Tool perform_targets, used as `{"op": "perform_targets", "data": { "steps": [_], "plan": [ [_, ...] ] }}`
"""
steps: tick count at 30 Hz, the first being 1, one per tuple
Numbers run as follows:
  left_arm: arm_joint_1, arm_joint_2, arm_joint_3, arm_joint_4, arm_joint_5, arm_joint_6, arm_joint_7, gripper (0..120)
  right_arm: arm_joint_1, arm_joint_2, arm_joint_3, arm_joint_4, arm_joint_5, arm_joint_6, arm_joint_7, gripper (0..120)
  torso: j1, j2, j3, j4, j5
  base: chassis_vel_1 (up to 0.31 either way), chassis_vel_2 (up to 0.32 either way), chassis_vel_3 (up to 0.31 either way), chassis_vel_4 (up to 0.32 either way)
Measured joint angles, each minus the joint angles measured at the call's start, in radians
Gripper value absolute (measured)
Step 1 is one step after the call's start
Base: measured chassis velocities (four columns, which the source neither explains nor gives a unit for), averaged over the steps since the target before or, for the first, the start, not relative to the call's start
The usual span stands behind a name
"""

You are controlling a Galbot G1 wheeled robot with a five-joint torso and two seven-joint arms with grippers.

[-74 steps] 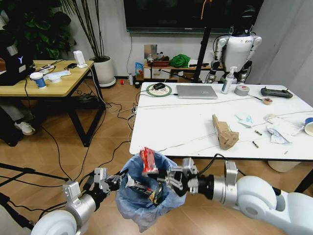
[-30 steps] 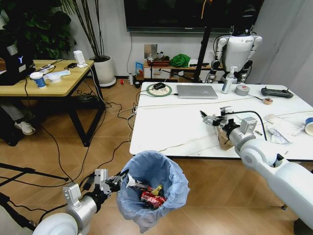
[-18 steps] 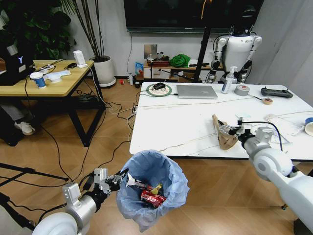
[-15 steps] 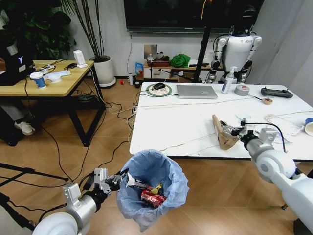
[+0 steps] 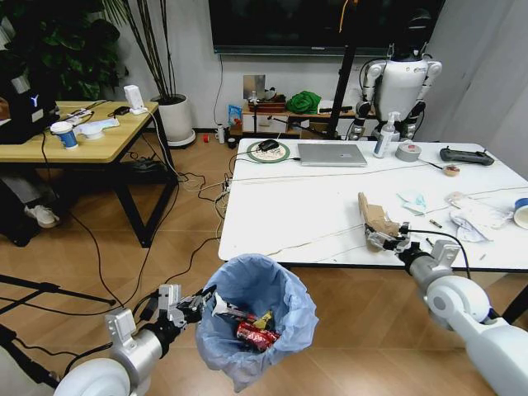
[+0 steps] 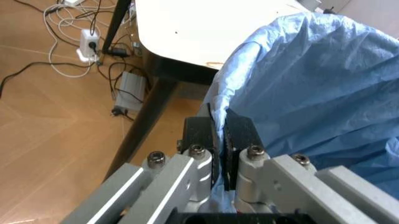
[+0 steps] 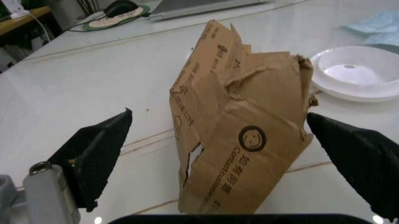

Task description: Pick up the trash bin and place the trash from the table into it.

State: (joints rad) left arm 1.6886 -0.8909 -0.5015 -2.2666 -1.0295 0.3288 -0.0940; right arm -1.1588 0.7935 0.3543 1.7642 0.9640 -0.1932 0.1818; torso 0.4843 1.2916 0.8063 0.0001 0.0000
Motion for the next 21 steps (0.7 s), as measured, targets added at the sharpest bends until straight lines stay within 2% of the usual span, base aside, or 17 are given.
{"op": "perform_targets", "data": {
  "steps": [3,7,8,10,13,15,20,21],
  "plan": [
    [0.001,0.000,-0.001,0.000,0.000,0.000,0.000,0,0.005,0.008,-0.010,-0.028,-0.009,0.010,-0.014,98,0.000,0.000,0.000,0.0000,0.0000,0.000,0.000,0.000,0.000],
    [0.001,-0.001,-0.001,0.000,-0.002,0.000,-0.001,0,0.011,0.018,-0.017,-0.068,-0.018,0.028,-0.039,84,0.000,0.000,0.000,-0.0001,0.0001,0.000,0.000,0.000,0.000],
    [0.001,-0.001,-0.002,0.000,-0.003,0.000,-0.001,0,0.011,0.019,-0.017,-0.073,-0.018,0.033,-0.046,77,0.000,0.000,0.000,-0.0001,0.0001,0.000,0.000,0.000,0.000],
    [0.001,-0.001,-0.003,0.000,-0.003,0.000,-0.001,0,0.011,0.019,-0.017,-0.075,-0.019,0.036,-0.050,74,0.000,0.000,0.000,-0.0001,0.0000,0.000,0.000,0.000,0.000],
    [-0.002,0.000,-0.003,0.002,-0.004,0.000,-0.002,0,0.014,0.018,-0.018,-0.075,-0.023,0.043,-0.057,59,0.000,0.000,0.000,-0.0001,0.0000,0.000,0.000,0.000,0.000],
    [-0.003,0.000,-0.003,0.003,-0.005,0.000,-0.003,0,0.015,0.017,-0.019,-0.073,-0.025,0.046,-0.059,56,0.000,0.000,0.000,-0.0001,0.0001,0.000,0.000,0.000,0.000],
    [-0.007,0.001,-0.003,0.008,-0.005,0.000,-0.004,0,0.014,0.004,-0.020,-0.051,-0.031,0.065,-0.083,34,0.000,0.000,0.000,-0.0001,0.0000,0.000,0.000,0.000,0.000],
    [-0.007,0.001,-0.003,0.008,-0.005,0.000,-0.004,0,0.014,0.004,-0.020,-0.051,-0.031,0.065,-0.083,34,0.000,0.000,0.000,-0.0001,0.0000,0.000,0.000,0.000,0.000]
  ]
}}
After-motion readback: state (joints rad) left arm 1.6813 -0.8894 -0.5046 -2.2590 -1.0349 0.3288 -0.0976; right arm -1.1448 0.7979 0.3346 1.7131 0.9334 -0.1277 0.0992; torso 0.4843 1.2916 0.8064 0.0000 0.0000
